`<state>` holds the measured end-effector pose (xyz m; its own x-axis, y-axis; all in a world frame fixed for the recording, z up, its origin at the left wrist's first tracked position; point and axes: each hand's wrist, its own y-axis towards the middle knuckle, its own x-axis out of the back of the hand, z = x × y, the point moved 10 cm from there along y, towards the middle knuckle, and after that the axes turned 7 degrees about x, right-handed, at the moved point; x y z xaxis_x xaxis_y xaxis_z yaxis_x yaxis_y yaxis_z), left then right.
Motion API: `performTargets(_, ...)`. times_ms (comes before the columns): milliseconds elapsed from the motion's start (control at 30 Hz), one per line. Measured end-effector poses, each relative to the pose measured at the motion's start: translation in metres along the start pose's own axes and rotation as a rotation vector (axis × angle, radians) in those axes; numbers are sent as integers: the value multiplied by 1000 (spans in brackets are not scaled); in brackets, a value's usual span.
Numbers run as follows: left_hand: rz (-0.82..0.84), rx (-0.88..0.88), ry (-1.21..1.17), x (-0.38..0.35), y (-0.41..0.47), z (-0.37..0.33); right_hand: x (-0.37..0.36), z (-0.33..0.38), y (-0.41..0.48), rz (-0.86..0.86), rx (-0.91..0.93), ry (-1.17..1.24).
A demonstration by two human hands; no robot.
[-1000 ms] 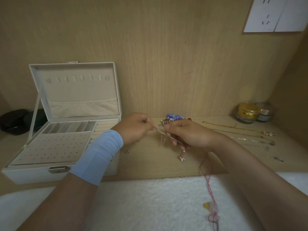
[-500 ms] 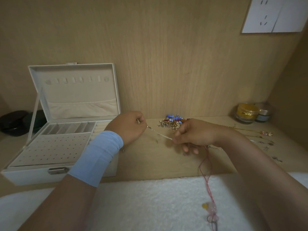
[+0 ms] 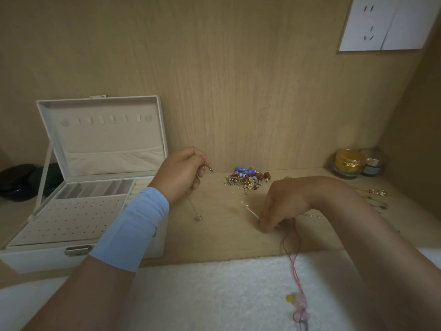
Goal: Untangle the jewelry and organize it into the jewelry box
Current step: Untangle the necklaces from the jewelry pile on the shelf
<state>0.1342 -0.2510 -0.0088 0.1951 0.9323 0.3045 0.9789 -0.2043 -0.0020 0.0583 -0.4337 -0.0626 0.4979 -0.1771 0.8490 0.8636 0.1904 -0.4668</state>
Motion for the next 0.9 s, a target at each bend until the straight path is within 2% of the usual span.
performTargets(167, 86, -34, 149, -17, -8, -2, 4, 2, 1, -42, 34, 19)
performTargets(267, 164, -19, 59, -29, -11, 0, 13, 12, 13, -196, 148, 83)
performTargets(333, 221, -23, 10, -35, -13, -3, 17, 27, 18, -308, 262, 267)
performTargets(433, 235, -77, -31, -31, -13, -11, 6, 50, 23, -277, 427, 610)
performTargets(500, 212, -78, -106, -23, -10, -12, 2, 54, 23, -275, 475, 698)
performTargets(600, 110, -60, -138, -6, -2, -7, 1, 46, 23, -248, 444, 768)
performTargets(767, -114, -203, 228, 20, 1, -14, 3, 34, 26, -235, 435, 824)
performTargets(900, -195, -284, 330, 29, -2, -23, -4, 26, 28, -215, 368, 786)
